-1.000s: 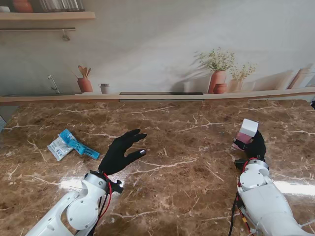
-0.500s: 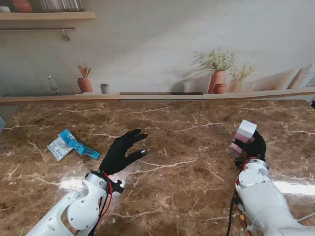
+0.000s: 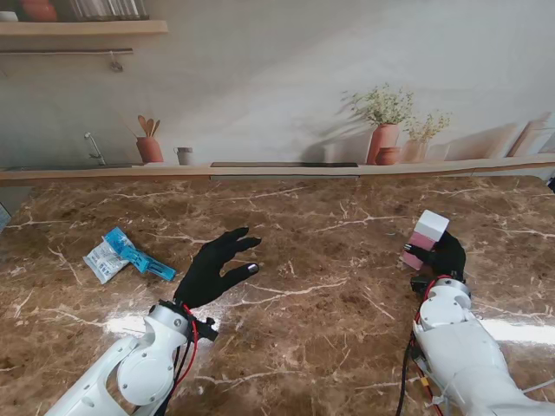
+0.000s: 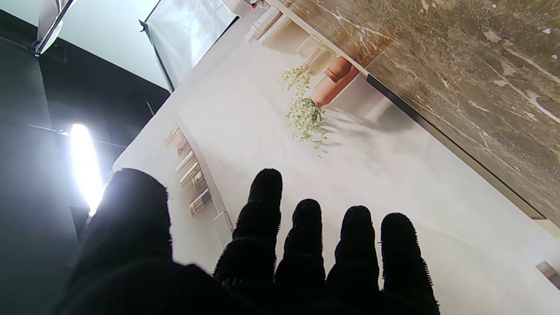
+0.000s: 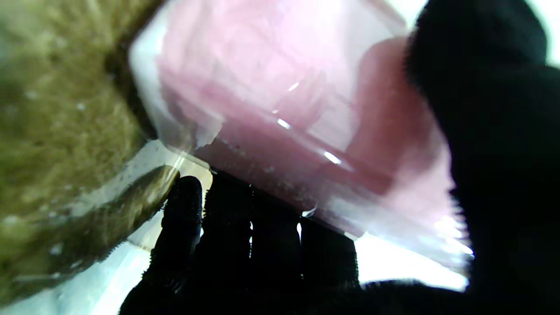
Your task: Fill the seasoning bottle
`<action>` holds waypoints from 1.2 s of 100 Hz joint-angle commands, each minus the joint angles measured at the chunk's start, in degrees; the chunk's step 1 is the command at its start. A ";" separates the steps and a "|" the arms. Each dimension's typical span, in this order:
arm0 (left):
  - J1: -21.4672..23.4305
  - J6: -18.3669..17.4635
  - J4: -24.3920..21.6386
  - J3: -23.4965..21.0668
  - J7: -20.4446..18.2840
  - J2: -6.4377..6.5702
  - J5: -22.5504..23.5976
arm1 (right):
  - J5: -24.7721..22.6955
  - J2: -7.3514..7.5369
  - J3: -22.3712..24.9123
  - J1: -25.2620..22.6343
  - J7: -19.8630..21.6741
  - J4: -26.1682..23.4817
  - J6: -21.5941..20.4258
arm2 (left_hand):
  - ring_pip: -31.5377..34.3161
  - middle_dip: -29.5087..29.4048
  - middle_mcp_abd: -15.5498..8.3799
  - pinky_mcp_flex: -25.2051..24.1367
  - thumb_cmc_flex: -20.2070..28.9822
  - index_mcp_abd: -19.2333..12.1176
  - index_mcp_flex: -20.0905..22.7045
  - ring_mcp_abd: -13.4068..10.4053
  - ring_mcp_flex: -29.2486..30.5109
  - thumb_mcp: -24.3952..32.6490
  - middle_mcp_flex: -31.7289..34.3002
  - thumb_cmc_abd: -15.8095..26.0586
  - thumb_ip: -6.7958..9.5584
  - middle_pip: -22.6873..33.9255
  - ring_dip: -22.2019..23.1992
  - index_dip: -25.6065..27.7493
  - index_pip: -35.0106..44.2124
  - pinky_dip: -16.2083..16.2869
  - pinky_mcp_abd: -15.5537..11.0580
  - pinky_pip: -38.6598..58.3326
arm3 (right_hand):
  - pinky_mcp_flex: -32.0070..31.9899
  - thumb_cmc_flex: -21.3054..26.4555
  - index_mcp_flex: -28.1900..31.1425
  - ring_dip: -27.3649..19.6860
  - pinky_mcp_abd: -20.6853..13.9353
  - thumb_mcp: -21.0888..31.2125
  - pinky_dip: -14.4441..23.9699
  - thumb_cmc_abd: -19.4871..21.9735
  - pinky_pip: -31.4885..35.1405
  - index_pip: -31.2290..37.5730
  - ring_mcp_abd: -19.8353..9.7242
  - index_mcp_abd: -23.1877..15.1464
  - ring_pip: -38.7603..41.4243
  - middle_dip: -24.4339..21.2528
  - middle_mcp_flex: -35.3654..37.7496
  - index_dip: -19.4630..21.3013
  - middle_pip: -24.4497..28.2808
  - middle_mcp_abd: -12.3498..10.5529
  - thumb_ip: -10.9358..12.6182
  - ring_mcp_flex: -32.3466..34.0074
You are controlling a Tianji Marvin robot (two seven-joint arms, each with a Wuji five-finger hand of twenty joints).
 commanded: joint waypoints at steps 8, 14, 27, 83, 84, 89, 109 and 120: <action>0.39 0.32 -0.33 -0.07 -0.03 0.09 0.04 | 1.56 -0.36 -0.39 -1.20 3.38 -0.17 0.80 | -1.15 0.21 -1.91 -0.57 1.94 -2.27 0.87 -3.62 0.78 -1.18 0.34 0.09 0.99 -0.44 -0.54 0.49 0.37 -0.29 -1.73 -0.52 | -0.42 11.23 5.68 11.28 2.22 6.86 -0.12 15.12 4.44 19.46 -2.81 -7.47 12.91 19.86 5.67 -15.07 20.95 -6.69 5.66 -8.41; 0.42 0.38 -0.37 -0.16 0.05 0.08 0.06 | 2.15 -0.47 -0.47 -1.45 3.58 -0.63 0.88 | -1.16 0.22 -1.80 -0.58 1.99 -2.27 0.89 -3.59 0.75 -1.18 0.33 0.13 0.98 -0.42 -0.54 0.51 0.39 -0.29 -1.71 -0.39 | -1.58 10.90 7.81 12.62 1.12 7.27 0.50 17.38 4.59 30.67 -3.62 -10.82 15.58 22.95 2.90 -19.23 21.75 -6.39 6.48 -12.12; 0.54 0.80 -0.57 -0.35 -0.15 0.11 -0.05 | 5.03 -0.03 -1.06 -4.26 6.13 -6.25 2.82 | -1.14 0.21 -1.77 -0.63 2.17 -2.20 0.91 -3.54 0.75 -1.17 0.32 0.16 0.96 -0.42 -0.54 0.56 0.42 -0.35 -1.64 -0.22 | -5.25 8.66 11.28 8.79 -0.70 11.94 2.11 21.28 3.08 33.60 -4.56 -13.94 11.81 18.83 -10.52 -4.45 12.17 -4.02 9.32 -23.39; 1.47 0.49 -3.02 -1.58 -0.18 0.35 1.27 | 6.01 3.65 -2.23 -21.38 9.10 -40.33 9.39 | -1.03 0.21 -2.12 -0.76 2.79 -2.01 1.27 -3.62 0.96 -1.20 0.40 0.28 0.85 -0.41 -0.49 0.60 0.44 -0.62 -1.41 0.21 | 17.05 8.65 12.62 -13.80 10.77 5.50 4.74 13.96 15.41 41.68 5.76 -10.40 -12.70 -6.45 9.18 39.49 6.30 0.09 5.34 15.40; 1.51 0.46 -3.11 -1.62 -0.19 0.36 1.31 | 6.04 3.69 -2.32 -21.71 9.20 -40.97 9.46 | -1.03 0.21 -2.03 -0.76 2.82 -1.94 1.30 -3.57 0.96 -1.20 0.42 0.25 0.85 -0.41 -0.50 0.61 0.46 -0.64 -1.40 0.20 | 17.46 8.83 12.63 -13.40 10.82 5.25 4.62 14.03 15.99 41.69 5.64 -10.40 -12.13 -5.37 9.53 39.47 7.09 -0.34 5.27 15.97; 1.69 0.36 -3.58 -1.80 -0.23 0.42 1.59 | 5.83 3.93 -2.84 -23.14 9.51 -43.52 9.82 | -1.02 0.23 -2.09 -0.77 2.84 -2.07 1.38 -3.53 1.03 -1.21 0.56 0.27 0.85 -0.37 -0.49 0.62 0.49 -0.69 -1.32 0.16 | 18.88 9.91 12.23 -10.35 10.71 3.99 3.61 15.22 18.92 41.28 4.65 -10.50 -8.18 -0.02 10.56 39.40 12.01 -2.35 5.49 18.06; 1.99 0.06 -5.58 -2.57 -1.73 0.86 2.31 | 6.18 4.75 -5.62 -27.84 11.61 -51.24 8.34 | -1.06 0.19 -2.10 -0.74 2.85 -2.05 1.32 -3.60 1.12 -1.24 0.59 0.31 0.83 -0.44 -0.52 0.61 0.45 -0.62 -1.17 0.42 | 15.91 11.00 -1.67 0.97 10.68 5.39 -0.12 22.95 18.48 21.46 4.61 -1.98 0.43 10.39 6.41 -0.03 19.37 -2.53 7.71 13.82; 1.76 -0.12 -6.83 -3.03 -3.61 1.29 2.61 | 5.98 5.33 -7.36 -29.58 13.41 -54.01 7.42 | -1.11 0.18 -2.17 -0.81 2.96 -2.15 1.24 -3.68 1.09 -1.22 0.59 0.28 0.82 -0.48 -0.55 0.59 0.42 -0.59 -1.05 0.53 | 13.33 10.37 2.12 5.78 10.99 9.93 0.39 22.71 15.87 22.00 5.06 -1.14 3.07 17.15 4.09 -12.10 20.59 -1.79 8.30 9.93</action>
